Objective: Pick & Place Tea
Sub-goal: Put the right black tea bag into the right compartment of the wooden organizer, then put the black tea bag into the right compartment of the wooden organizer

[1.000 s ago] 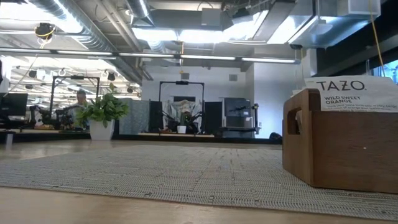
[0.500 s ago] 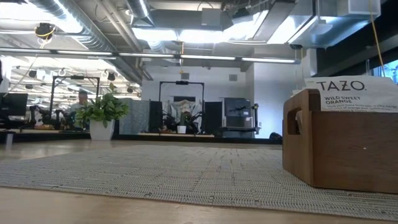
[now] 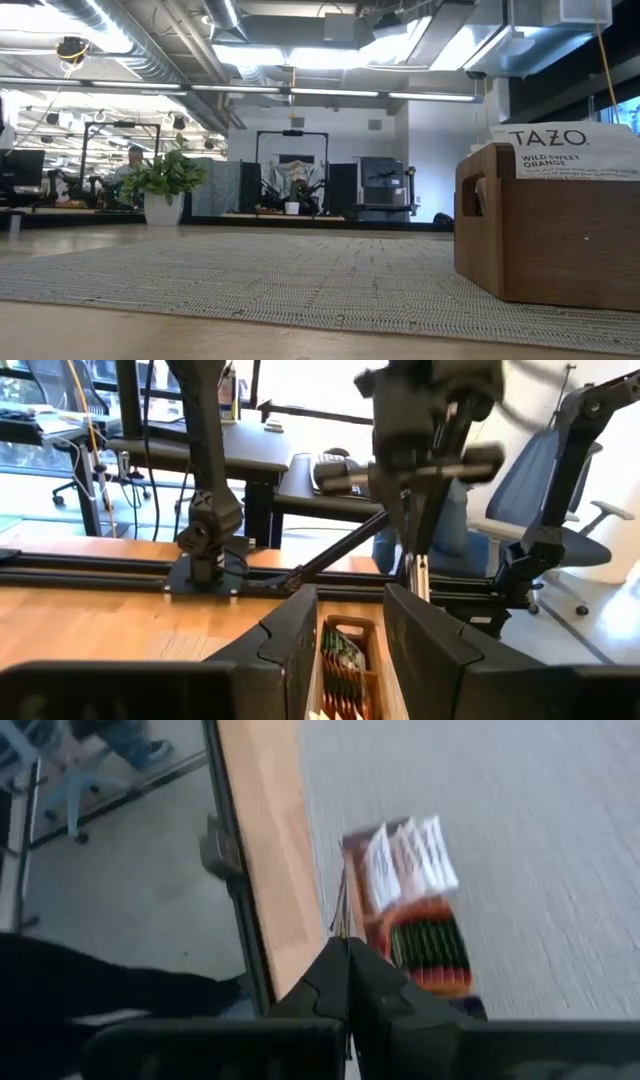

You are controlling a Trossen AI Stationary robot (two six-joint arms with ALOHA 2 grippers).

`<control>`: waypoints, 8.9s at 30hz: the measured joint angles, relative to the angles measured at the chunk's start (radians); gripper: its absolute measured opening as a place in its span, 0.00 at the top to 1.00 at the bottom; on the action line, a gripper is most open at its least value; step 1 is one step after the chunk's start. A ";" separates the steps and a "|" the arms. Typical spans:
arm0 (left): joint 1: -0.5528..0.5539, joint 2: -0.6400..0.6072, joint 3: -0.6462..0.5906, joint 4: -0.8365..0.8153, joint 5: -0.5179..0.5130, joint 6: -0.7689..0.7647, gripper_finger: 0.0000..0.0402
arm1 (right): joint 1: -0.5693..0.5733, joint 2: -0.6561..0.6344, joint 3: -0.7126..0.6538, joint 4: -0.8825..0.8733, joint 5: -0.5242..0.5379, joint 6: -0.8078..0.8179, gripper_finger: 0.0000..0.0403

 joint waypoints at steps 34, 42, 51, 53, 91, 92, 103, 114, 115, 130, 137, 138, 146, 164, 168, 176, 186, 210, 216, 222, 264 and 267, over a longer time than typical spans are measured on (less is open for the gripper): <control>0.000 0.000 0.000 -0.001 -0.007 -0.050 0.72 | 0.111 0.001 -0.582 0.467 -0.004 0.059 0.97; 0.000 0.000 0.000 -0.001 -0.007 -0.050 0.71 | 0.111 0.002 -0.582 0.467 -0.077 0.059 0.97; 0.000 0.000 0.000 -0.027 -0.007 -0.050 0.71 | 0.111 0.002 -0.582 0.463 -0.067 0.058 0.92; 0.000 0.000 0.000 -0.036 -0.007 -0.050 0.71 | 0.111 0.002 -0.582 0.463 -0.067 0.058 0.87; -0.304 -0.143 -0.231 -1.432 0.418 -1.128 0.71 | -0.462 -0.142 -0.335 0.654 -0.330 -0.679 0.68; -0.305 -0.143 -0.257 -1.397 0.439 -1.126 0.72 | -0.466 -0.142 -0.335 0.653 -0.333 -0.678 0.68; -0.359 -0.143 -0.411 -1.121 0.507 -1.257 0.72 | -0.469 -0.142 -0.335 0.646 -0.328 -0.678 0.68; -0.441 -0.143 -0.435 -1.118 0.427 -1.376 0.71 | -0.497 -0.142 -0.336 0.643 -0.249 -0.709 0.68; -0.442 -0.140 -0.435 -1.117 0.424 -1.384 0.71 | -0.503 -0.142 -0.336 0.642 -0.248 -0.709 0.68; -0.437 -0.026 -0.431 -1.118 0.439 -1.290 0.71 | -0.559 -0.142 -0.337 0.652 -0.248 -0.707 0.68; -0.365 -0.023 -0.433 -1.118 0.425 -1.122 0.72 | -0.627 -0.113 -0.337 0.654 -0.258 -0.749 0.68; -0.353 -0.023 -0.432 -1.117 0.419 -1.103 0.72 | -0.643 -0.100 -0.337 0.658 -0.271 -0.752 0.68; -0.250 -0.023 -0.432 -1.113 0.393 -0.966 0.72 | -0.757 0.041 -0.337 0.786 -0.384 -0.802 0.68; 0.010 -0.018 -0.400 -1.093 0.391 -0.804 0.71 | -0.917 0.135 -0.337 0.924 -0.494 -0.895 0.68; 0.064 -0.018 -0.396 -1.090 0.386 -0.750 0.72 | -0.940 0.135 -0.337 0.931 -0.510 -0.933 0.68; 0.154 -0.019 -0.395 -1.079 0.376 -0.598 0.71 | -0.977 0.135 -0.337 0.933 -0.510 -0.944 0.68; 0.231 -0.020 -0.394 -1.001 0.313 -0.404 0.72 | -1.038 0.135 -0.337 1.022 -0.510 -0.927 0.68; 0.283 -0.017 -0.396 -0.777 0.152 -0.082 0.72 | -1.174 0.602 -0.148 1.322 -0.823 -0.598 0.68; 0.288 -0.017 -0.397 -0.756 0.126 -0.037 0.71 | -1.179 0.740 0.082 1.017 -0.829 -0.626 0.68; 0.288 -0.014 -0.405 -0.752 0.127 -0.041 0.72 | -1.190 0.793 0.157 0.942 -0.843 -0.624 0.68; 0.283 -0.044 -0.407 -0.716 0.136 -0.059 0.72 | -1.206 0.819 0.160 1.065 -0.861 -0.909 0.68; 0.281 -0.067 -0.407 -0.740 0.125 -0.066 0.72 | -1.210 0.810 0.157 1.046 -0.870 -0.949 0.68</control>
